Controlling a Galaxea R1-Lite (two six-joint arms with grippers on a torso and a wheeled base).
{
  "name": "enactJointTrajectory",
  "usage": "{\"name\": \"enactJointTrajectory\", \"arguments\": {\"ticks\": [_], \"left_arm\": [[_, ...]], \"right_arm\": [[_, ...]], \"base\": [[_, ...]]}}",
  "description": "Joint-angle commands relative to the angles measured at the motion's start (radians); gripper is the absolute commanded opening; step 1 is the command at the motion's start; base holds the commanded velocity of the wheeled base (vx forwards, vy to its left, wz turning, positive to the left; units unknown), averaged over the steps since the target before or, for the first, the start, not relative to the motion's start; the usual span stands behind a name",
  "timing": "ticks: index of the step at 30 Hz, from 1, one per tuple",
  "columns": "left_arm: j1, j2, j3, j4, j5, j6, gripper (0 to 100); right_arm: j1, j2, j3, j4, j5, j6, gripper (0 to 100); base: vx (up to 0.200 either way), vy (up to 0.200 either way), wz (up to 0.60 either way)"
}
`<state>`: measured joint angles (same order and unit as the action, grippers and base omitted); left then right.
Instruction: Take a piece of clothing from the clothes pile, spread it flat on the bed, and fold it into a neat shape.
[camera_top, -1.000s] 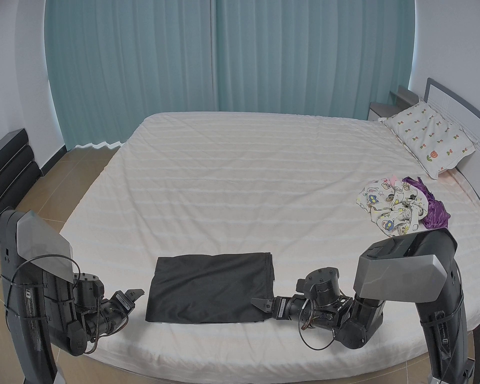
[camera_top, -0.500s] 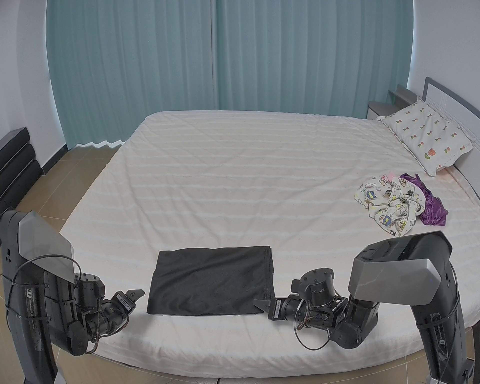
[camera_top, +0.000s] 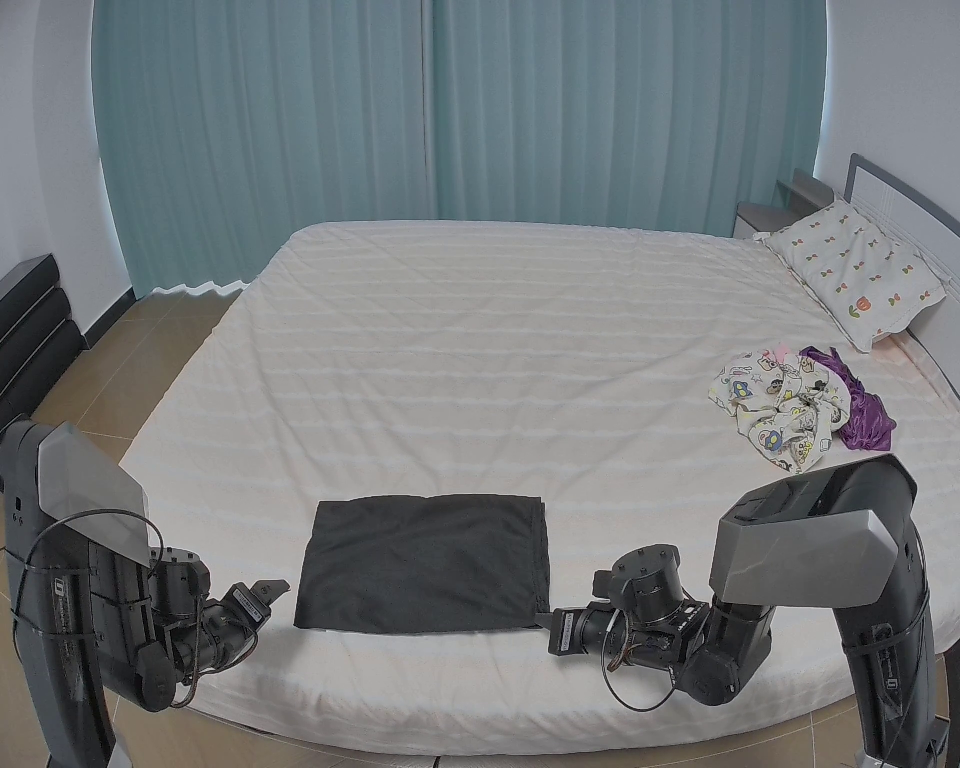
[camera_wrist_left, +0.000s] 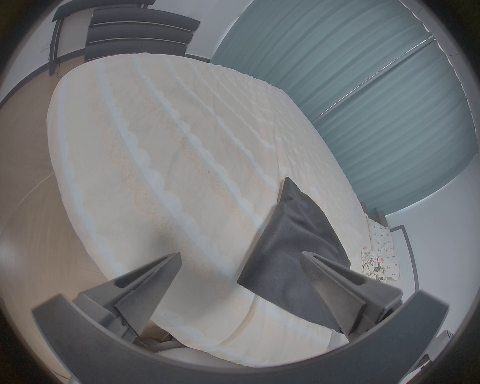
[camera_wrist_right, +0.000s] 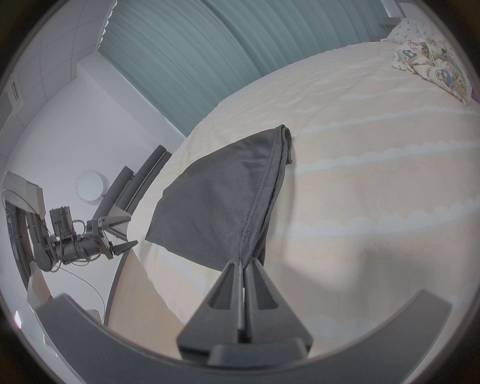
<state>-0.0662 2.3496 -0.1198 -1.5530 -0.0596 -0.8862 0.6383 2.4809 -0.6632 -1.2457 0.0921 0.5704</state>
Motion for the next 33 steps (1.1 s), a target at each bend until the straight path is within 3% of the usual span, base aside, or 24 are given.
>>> {"name": "enactJointTrajectory", "arguments": {"ticks": [1, 13, 14, 21, 27, 31, 33], "left_arm": [[0.000, 0.002, 0.000, -0.018, 0.000, 0.000, 100], [0.000, 0.002, 0.002, -0.018, 0.000, 0.001, 100], [0.000, 0.002, 0.002, -0.018, 0.000, 0.001, 100], [0.000, -0.003, 0.002, -0.018, 0.000, 0.001, 100], [0.002, -0.145, 0.032, -0.018, 0.000, 0.032, 100], [0.003, -0.279, 0.057, -0.018, -0.003, 0.087, 100], [0.003, -0.415, 0.078, -0.018, -0.009, 0.115, 100]], "right_arm": [[0.000, -0.022, 0.031, 0.002, 0.003, -0.018, 0], [0.001, -0.023, 0.059, 0.011, 0.023, -0.070, 0], [0.000, -0.026, 0.060, 0.026, 0.023, -0.080, 100], [-0.008, -0.042, 0.059, 0.019, 0.018, -0.080, 100], [-0.103, -0.266, 0.175, 0.019, -0.002, -0.066, 100], [-0.154, -0.410, 0.238, 0.019, -0.058, -0.063, 100], [-0.175, -0.566, 0.315, 0.019, -0.124, -0.064, 100]], "base": [[0.000, 0.000, 0.00], [0.000, 0.000, 0.00], [0.000, 0.000, 0.00], [0.000, 0.000, 0.00], [0.000, 0.000, 0.00], [0.000, 0.000, 0.00], [0.000, 0.000, 0.00]]}}
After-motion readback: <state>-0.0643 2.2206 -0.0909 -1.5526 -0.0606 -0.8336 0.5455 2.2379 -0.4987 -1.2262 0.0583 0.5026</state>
